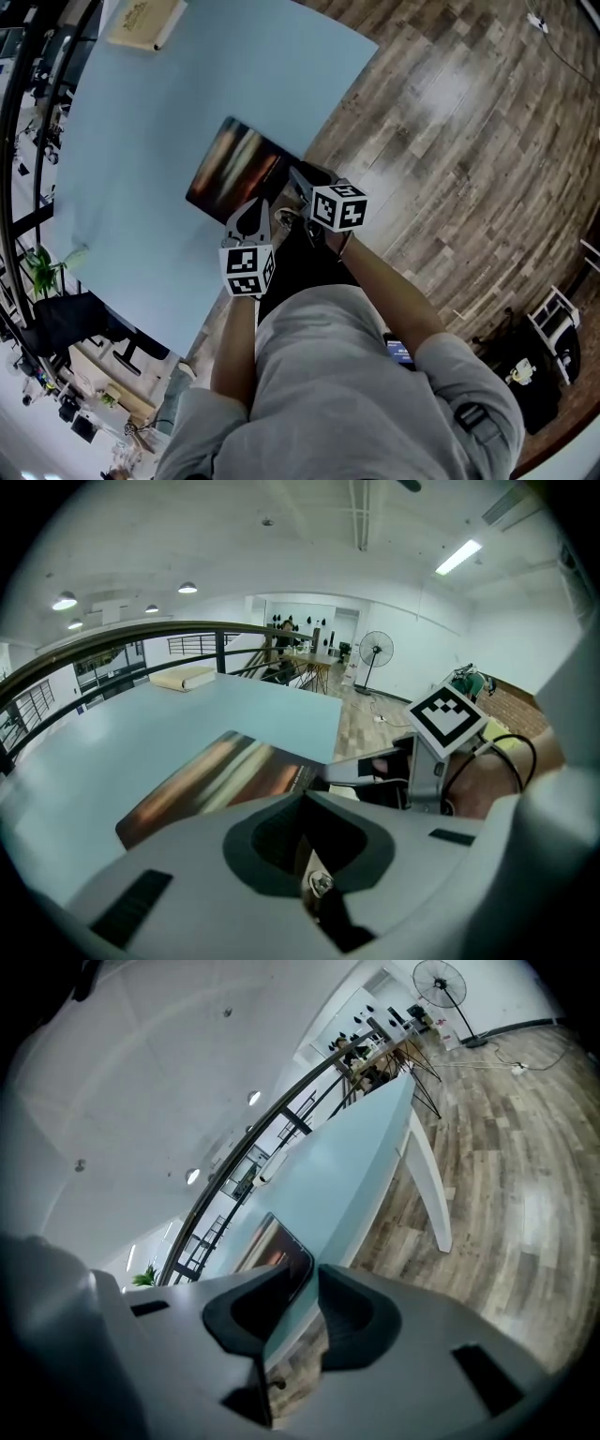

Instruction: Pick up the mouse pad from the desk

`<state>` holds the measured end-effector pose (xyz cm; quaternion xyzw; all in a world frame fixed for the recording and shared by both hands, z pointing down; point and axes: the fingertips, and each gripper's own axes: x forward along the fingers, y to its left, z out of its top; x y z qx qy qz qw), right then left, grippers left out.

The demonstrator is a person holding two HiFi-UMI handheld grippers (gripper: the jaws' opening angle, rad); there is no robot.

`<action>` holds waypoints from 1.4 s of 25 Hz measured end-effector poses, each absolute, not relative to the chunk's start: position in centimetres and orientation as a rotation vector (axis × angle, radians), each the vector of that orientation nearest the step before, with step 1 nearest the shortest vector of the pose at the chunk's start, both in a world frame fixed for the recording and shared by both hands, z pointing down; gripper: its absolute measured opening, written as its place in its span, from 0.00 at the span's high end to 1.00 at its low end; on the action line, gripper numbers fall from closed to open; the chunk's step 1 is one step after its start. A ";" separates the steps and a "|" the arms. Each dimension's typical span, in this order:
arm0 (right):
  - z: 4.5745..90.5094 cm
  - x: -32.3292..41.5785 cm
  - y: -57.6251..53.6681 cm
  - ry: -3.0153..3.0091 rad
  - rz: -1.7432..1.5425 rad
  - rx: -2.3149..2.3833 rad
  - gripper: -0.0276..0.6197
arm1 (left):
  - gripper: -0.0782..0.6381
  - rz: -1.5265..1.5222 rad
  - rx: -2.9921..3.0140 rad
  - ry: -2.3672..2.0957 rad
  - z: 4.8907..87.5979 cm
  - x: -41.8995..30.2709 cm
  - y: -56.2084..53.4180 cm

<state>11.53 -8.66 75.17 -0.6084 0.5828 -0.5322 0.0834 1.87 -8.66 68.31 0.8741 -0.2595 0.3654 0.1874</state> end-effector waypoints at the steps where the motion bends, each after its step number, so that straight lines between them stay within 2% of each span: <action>1: 75.2 11.6 -8.7 1.746 -1.587 -1.826 0.80 | 0.87 1.025 2.458 -0.735 68.3 1.8 -8.8; 11: 74.9 11.8 -8.5 1.773 -1.571 -1.989 0.83 | 0.87 0.988 2.447 -0.781 67.9 0.9 -8.9; 15: 74.4 11.9 -8.4 1.794 -1.544 -2.047 0.91 | 0.87 0.962 2.432 -0.809 67.9 0.4 -9.0; 26: 73.6 12.1 -8.8 1.895 -1.494 -2.103 0.93 | 0.87 0.878 2.403 -0.870 67.5 -1.1 -9.9; 35: 71.2 11.4 -9.3 2.125 -1.325 -2.182 0.93 | 0.87 0.795 2.384 -0.931 66.4 -2.9 -10.9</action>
